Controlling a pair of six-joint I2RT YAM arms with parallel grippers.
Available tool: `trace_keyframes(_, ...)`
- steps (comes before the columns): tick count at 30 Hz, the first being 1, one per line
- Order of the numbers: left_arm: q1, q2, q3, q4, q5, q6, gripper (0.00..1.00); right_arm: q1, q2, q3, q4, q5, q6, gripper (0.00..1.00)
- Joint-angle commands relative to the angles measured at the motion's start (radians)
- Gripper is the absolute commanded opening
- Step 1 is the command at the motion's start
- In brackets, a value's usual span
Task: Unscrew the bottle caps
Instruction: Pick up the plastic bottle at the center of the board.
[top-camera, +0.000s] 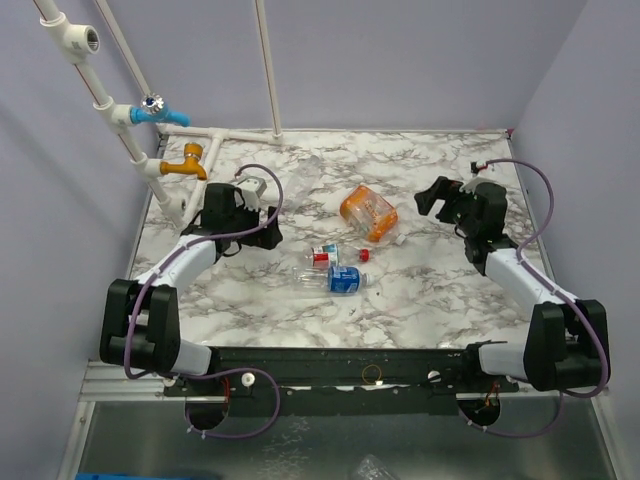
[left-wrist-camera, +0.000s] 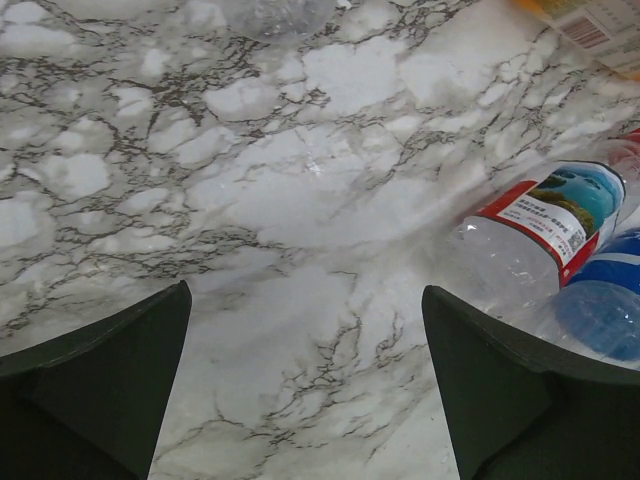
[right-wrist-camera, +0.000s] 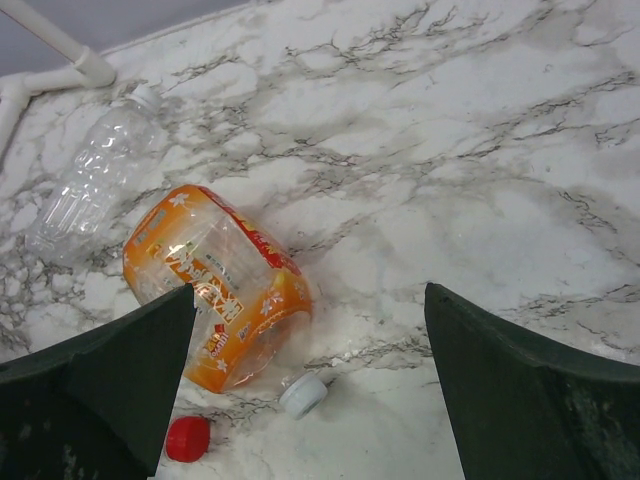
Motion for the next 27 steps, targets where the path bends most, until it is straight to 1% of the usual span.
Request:
trace_keyframes(1, -0.041, 0.005, -0.032, -0.042, 0.003, -0.050, 0.99, 0.009, -0.038, 0.020, -0.058, 0.053, -0.025, 1.00)
trace_keyframes(4, -0.072, -0.013, -0.078, -0.042, -0.025, -0.038, 0.99, 0.024, -0.046, 0.030, -0.068, 0.062, -0.032, 1.00)
trace_keyframes(6, -0.097, -0.031, -0.056, -0.064, -0.051, -0.017, 0.99, 0.044, -0.047, 0.037, -0.075, 0.080, -0.043, 1.00)
trace_keyframes(7, -0.110, -0.021, -0.013, -0.102, -0.076, 0.021, 0.99, 0.056, -0.047, 0.041, -0.082, 0.094, -0.051, 1.00)
trace_keyframes(10, -0.138, 0.050, 0.202, -0.247, -0.136, 0.067, 0.99, 0.082, -0.047, 0.053, -0.098, 0.124, -0.067, 1.00)
trace_keyframes(13, -0.179, 0.132, 0.388, -0.316, -0.190, 0.120, 0.99, 0.090, -0.050, 0.050, -0.104, 0.142, -0.057, 1.00)
trace_keyframes(17, -0.232, 0.297, 0.581, -0.337, -0.266, 0.128, 0.99, 0.096, -0.050, 0.058, -0.118, 0.150, -0.044, 1.00)
trace_keyframes(20, -0.254, 0.453, 0.717, -0.337, -0.343, 0.117, 0.99, 0.101, -0.064, 0.079, -0.142, 0.151, -0.052, 1.00)
trace_keyframes(25, -0.263, 0.686, 0.938, -0.344, -0.487, 0.146, 0.99, 0.100, -0.101, 0.089, -0.156, 0.150, -0.008, 1.00)
trace_keyframes(27, -0.262, 0.746, 0.999, -0.342, -0.535, 0.156, 0.99, 0.101, -0.105, 0.095, -0.171, 0.108, 0.004, 1.00)
